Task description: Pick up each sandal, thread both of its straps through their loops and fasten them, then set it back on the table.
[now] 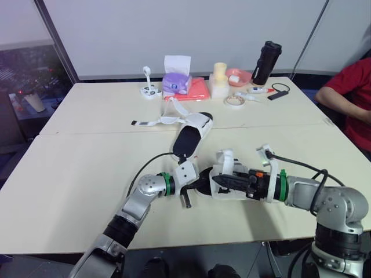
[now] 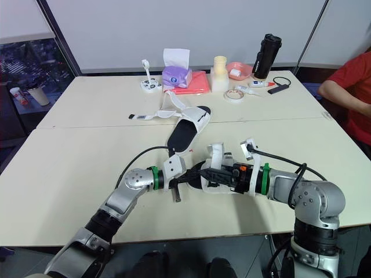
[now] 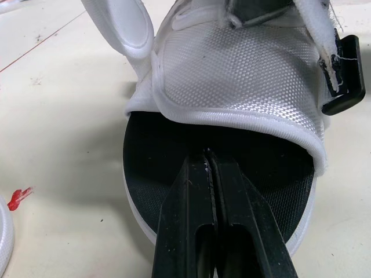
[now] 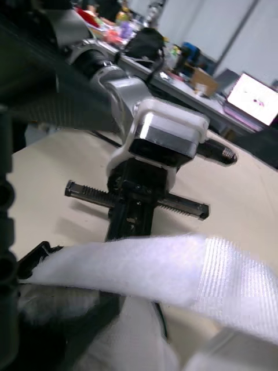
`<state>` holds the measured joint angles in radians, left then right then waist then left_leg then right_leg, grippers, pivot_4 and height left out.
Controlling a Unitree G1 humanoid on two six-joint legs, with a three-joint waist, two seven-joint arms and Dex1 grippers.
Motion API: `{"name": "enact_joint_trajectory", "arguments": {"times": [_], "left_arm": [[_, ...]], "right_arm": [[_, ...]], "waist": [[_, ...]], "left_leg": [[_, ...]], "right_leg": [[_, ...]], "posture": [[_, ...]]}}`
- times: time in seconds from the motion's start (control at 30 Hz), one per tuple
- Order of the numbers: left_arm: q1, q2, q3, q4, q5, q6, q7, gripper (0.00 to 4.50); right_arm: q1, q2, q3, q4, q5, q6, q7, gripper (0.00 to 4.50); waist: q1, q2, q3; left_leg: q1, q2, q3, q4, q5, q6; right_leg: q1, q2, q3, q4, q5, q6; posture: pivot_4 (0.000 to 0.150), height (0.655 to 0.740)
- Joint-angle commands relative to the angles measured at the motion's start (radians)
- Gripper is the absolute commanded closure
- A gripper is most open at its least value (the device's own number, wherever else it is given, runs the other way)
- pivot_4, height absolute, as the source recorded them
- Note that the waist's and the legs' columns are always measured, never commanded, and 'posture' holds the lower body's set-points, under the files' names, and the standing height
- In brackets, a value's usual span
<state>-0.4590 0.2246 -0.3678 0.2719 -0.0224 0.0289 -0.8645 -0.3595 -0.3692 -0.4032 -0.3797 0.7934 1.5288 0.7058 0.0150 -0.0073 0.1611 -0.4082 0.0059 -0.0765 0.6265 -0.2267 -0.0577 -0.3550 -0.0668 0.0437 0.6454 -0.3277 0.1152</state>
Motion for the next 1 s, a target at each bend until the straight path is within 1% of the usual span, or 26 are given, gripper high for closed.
{"name": "enact_joint_trajectory", "arguments": {"times": [0.03,0.1,0.13,0.17,0.37,0.5,0.63,0.7,0.87,1.0], "left_arm": [[0.045,0.014,-0.049,0.101,0.053,0.044,-0.005,4.5],[0.043,0.013,-0.049,0.103,0.053,0.043,-0.005,4.5],[0.042,0.013,-0.049,0.105,0.053,0.043,-0.005,4.5],[0.041,0.012,-0.049,0.106,0.054,0.043,-0.004,4.5],[0.035,0.006,-0.049,0.116,0.054,0.04,-0.001,4.5],[0.033,0.001,-0.05,0.125,0.057,0.037,0.003,4.5],[0.034,0.0,-0.049,0.128,0.057,0.034,0.007,4.5],[0.036,0.0,-0.048,0.127,0.058,0.034,0.009,4.5],[0.045,0.0,-0.042,0.119,0.056,0.043,0.018,4.5],[0.054,0.0,-0.036,0.11,0.053,0.05,0.028,4.5]], "right_arm": [[0.003,0.016,-0.049,-0.052,0.041,0.034,-0.06,2.57],[0.012,0.013,-0.049,-0.061,0.051,0.043,-0.077,3.52],[0.016,0.01,-0.047,-0.064,0.056,0.044,-0.083,4.1],[0.019,0.005,-0.045,-0.064,0.06,0.044,-0.087,4.42],[0.015,-0.05,0.014,-0.037,0.052,-0.027,-0.088,4.42],[-0.016,-0.145,0.125,-0.021,0.046,-0.123,-0.009,4.42],[-0.048,-0.3,0.312,0.028,-0.034,-0.27,0.118,4.42],[-0.07,-0.345,0.375,0.063,-0.068,-0.337,0.168,4.42],[-0.179,-0.418,0.544,0.173,-0.199,-0.523,0.294,4.42],[-0.216,-0.435,0.616,0.221,-0.285,-0.63,0.346,4.42]], "waist": [[0.0,0.0,0.0],[0.0,0.0,0.0],[0.0,0.0,0.0],[0.0,0.0,0.0],[0.0,0.0,0.0],[0.0,0.0,0.0],[0.001,0.0,0.0],[0.0,0.0,0.0],[-0.002,0.0,0.0],[0.0,0.0,0.0]], "left_leg": [[0.0,0.0,0.0,0.0,0.0,0.0],[0.0,0.0,0.0,0.0,0.0,0.0],[0.0,0.0,0.0,0.0,0.0,0.0],[0.0,0.0,0.0,0.0,0.0,0.0],[0.0,0.0,0.0,0.0,0.0,0.0],[0.0,0.0,0.001,0.0,0.0,0.0],[0.0,-0.001,0.002,0.0,0.0,0.0],[0.0,-0.001,0.002,0.0,0.0,0.0],[0.0,-0.001,0.002,0.0,0.0,0.0],[0.0,-0.001,0.001,-0.001,0.0,0.0]], "right_leg": [[0.0,0.0,0.0,0.0,0.0,0.0],[0.0,0.0,0.0,0.0,0.0,0.0],[0.0,0.0,0.0,0.0,0.0,-0.001],[0.0,0.0,0.0,0.0,0.0,-0.001],[0.0,0.0,0.0,0.0,0.0,-0.001],[0.0,0.0,0.0,0.0,-0.001,-0.001],[0.0,0.0,-0.001,-0.002,-0.001,-0.001],[0.0,0.0,-0.001,-0.004,-0.001,-0.001],[0.001,0.0,-0.001,-0.01,-0.001,-0.001],[0.001,0.0,-0.001,-0.011,0.0,0.001]], "posture": [[0.15,0.74],[0.15,0.74],[0.15,0.74],[0.15,0.74],[0.15,0.74],[0.15,0.74],[0.15,0.74],[0.15,0.74],[0.15,0.74],[0.15,0.74]]}}
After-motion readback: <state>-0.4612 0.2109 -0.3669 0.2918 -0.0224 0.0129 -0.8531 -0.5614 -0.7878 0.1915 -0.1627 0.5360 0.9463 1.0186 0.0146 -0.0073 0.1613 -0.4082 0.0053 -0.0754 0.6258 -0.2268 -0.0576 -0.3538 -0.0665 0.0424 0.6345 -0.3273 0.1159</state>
